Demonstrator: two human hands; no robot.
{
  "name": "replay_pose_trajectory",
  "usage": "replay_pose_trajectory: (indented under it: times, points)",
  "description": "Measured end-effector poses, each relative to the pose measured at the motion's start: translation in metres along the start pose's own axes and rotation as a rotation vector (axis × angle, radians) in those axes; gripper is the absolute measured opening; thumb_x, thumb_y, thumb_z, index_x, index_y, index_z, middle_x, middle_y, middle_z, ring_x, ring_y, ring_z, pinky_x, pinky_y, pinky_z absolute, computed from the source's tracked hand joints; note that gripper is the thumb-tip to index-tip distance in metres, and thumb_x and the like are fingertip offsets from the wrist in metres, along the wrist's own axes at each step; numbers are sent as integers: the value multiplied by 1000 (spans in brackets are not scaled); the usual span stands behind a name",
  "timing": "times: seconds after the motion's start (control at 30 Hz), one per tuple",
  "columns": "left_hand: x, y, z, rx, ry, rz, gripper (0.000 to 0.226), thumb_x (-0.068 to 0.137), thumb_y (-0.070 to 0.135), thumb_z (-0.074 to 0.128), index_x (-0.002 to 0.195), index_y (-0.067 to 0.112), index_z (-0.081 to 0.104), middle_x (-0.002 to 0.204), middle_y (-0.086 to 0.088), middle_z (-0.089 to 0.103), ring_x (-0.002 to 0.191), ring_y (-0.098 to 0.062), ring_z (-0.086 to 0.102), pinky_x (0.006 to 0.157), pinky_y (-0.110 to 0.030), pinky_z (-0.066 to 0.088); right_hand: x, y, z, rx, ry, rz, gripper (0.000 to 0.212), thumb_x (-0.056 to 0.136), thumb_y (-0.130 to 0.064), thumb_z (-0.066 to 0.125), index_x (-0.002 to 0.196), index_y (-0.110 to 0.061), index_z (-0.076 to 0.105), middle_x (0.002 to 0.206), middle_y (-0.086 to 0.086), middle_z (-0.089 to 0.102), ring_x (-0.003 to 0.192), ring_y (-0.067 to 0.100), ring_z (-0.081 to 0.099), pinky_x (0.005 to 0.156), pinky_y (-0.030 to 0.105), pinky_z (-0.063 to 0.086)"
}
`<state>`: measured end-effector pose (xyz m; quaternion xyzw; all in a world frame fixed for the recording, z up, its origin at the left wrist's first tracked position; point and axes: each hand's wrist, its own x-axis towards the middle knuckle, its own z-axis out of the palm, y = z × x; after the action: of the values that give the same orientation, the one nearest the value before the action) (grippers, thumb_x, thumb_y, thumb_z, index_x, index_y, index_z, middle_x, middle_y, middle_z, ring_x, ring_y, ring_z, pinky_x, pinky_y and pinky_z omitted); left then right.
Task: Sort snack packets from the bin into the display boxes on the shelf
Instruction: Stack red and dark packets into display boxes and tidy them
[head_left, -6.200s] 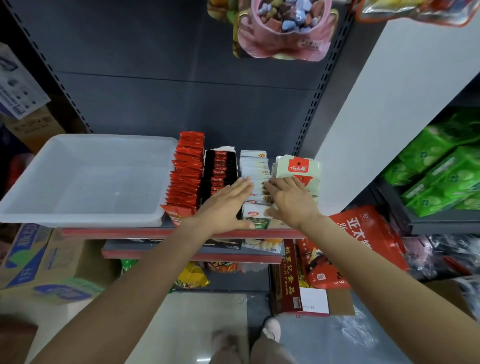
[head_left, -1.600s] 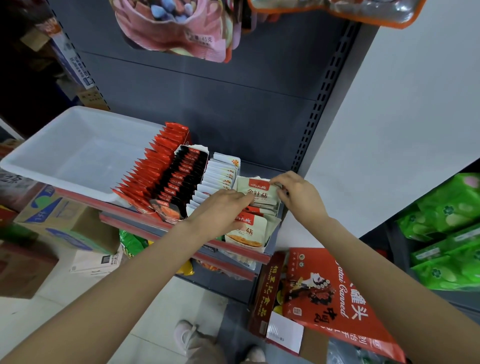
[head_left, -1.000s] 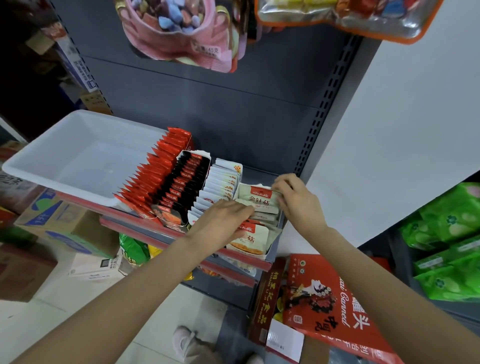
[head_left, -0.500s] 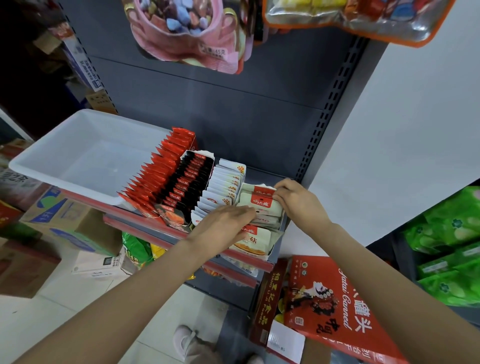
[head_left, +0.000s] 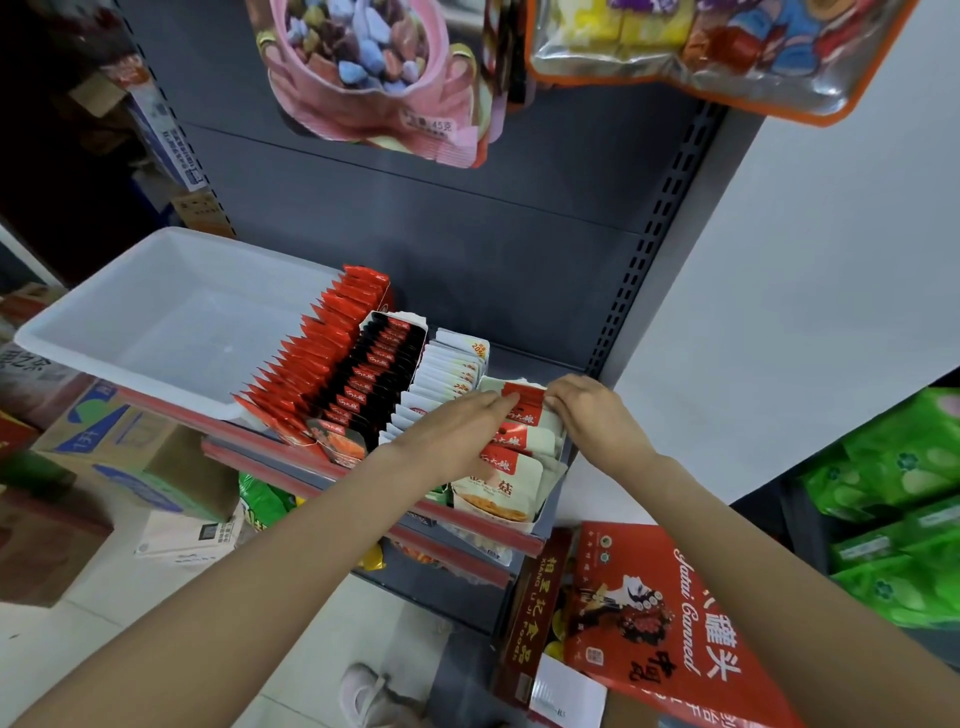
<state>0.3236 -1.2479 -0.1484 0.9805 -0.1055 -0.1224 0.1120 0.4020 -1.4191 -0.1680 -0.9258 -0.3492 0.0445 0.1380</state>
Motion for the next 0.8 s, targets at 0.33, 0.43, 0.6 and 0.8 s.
replay_pose_trajectory:
  times: [0.33,0.43,0.6,0.8]
  points:
    - [8,-2,-2,-18,-32,2,69,75,29,78,133,11,46,124,-5,47,120,-19,41,98,-31,39,-3,-1,-3,95,88,16,16,98,-18,46,112,-12,47,103,7,62,89,27,60,76,39,50]
    - [0,-7,7,-35,-1,16,63,80,28,73,136,13,48,119,-1,45,118,-16,40,102,-29,38,-1,-1,-4,7,51,-31,15,93,-13,55,106,-9,58,107,9,62,96,27,59,77,35,47]
    - [-11,-8,16,-29,56,58,57,87,26,66,138,13,46,123,-2,41,123,-16,35,106,-24,32,-4,-2,-1,-20,-24,-14,33,99,-24,43,128,-11,55,142,2,46,126,18,46,98,28,40]
    - [-16,-6,18,-5,108,73,54,87,26,66,137,13,49,125,-2,42,124,-17,36,108,-28,34,-3,-5,2,-85,-73,26,29,99,-26,45,118,-8,56,132,2,50,116,18,50,87,30,46]
